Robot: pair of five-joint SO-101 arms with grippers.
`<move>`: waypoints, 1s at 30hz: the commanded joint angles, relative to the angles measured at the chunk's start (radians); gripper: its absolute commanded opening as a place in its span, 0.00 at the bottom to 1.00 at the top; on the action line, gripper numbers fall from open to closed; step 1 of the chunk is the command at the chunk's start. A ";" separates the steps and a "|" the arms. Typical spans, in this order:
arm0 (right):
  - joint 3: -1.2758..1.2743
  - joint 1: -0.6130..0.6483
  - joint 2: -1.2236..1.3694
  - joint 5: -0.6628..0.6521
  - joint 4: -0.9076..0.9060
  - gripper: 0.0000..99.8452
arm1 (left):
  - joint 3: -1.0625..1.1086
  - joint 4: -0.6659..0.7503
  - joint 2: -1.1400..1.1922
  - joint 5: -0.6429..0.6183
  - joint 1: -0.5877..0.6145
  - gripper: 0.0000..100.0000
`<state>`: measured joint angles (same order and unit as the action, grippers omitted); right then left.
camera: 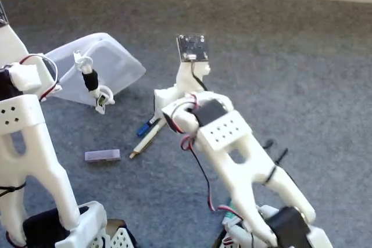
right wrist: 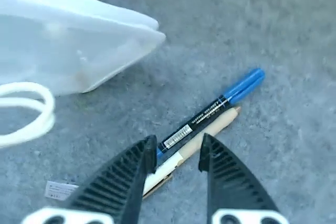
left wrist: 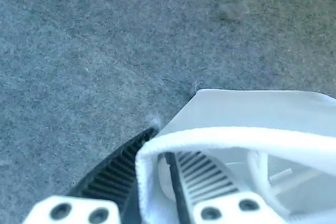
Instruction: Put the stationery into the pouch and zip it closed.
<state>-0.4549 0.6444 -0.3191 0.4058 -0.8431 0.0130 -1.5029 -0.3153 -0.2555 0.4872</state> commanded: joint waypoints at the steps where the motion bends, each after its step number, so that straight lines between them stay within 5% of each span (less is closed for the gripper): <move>1: 0.140 -0.015 0.094 0.078 -0.039 0.13 | 0.024 0.046 0.004 -0.026 0.025 0.01; 10: 0.222 -0.071 0.236 0.190 -0.044 0.13 | 0.061 0.091 0.004 -0.028 0.024 0.01; 30: 0.591 -0.134 0.753 0.189 -0.016 0.13 | 0.062 0.087 0.004 -0.028 0.013 0.01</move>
<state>0.0207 0.5462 0.4005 0.5900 -0.8692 0.0667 -1.4369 -0.3199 -0.2708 0.4872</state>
